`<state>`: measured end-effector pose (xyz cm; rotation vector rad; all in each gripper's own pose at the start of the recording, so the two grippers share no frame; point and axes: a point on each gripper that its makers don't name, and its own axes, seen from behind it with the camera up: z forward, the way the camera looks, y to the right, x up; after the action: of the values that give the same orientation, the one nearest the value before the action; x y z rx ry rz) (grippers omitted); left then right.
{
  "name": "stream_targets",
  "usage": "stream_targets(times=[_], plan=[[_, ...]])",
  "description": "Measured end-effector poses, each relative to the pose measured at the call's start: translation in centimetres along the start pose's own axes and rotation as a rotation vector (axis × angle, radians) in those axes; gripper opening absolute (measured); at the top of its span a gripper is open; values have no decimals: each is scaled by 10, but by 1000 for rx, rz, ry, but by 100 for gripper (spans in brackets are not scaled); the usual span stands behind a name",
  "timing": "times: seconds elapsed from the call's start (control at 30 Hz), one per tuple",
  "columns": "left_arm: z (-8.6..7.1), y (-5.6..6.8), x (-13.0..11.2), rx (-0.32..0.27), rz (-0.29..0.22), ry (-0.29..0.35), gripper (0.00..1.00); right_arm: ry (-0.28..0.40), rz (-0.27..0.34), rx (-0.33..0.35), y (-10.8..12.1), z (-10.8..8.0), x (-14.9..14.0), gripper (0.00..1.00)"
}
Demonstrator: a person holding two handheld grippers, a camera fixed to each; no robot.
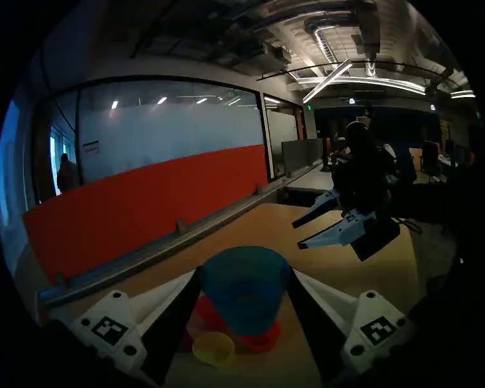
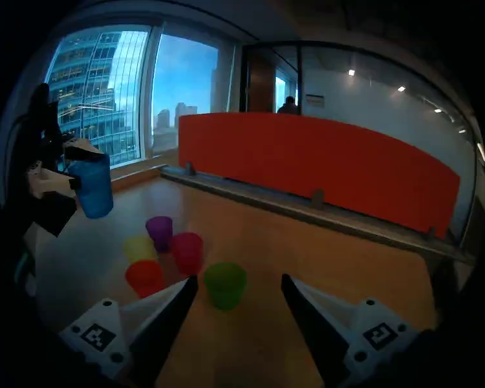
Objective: Pour water
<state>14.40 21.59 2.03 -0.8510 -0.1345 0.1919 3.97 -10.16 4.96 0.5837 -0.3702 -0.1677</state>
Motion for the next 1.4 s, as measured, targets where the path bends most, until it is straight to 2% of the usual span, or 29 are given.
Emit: stream_targets(times=[0.47,1.1,1.4], plan=[[-10,-11,11,25,-18,33,90,-40,-35,42,-8,18,-15,100],[-19,-28,33,54,-50,118,90,-90,-55,57,-6,33,-32,100],[-23,-36,39,68,-60,137,90,-113,-70,66,-7,42,-40,100]])
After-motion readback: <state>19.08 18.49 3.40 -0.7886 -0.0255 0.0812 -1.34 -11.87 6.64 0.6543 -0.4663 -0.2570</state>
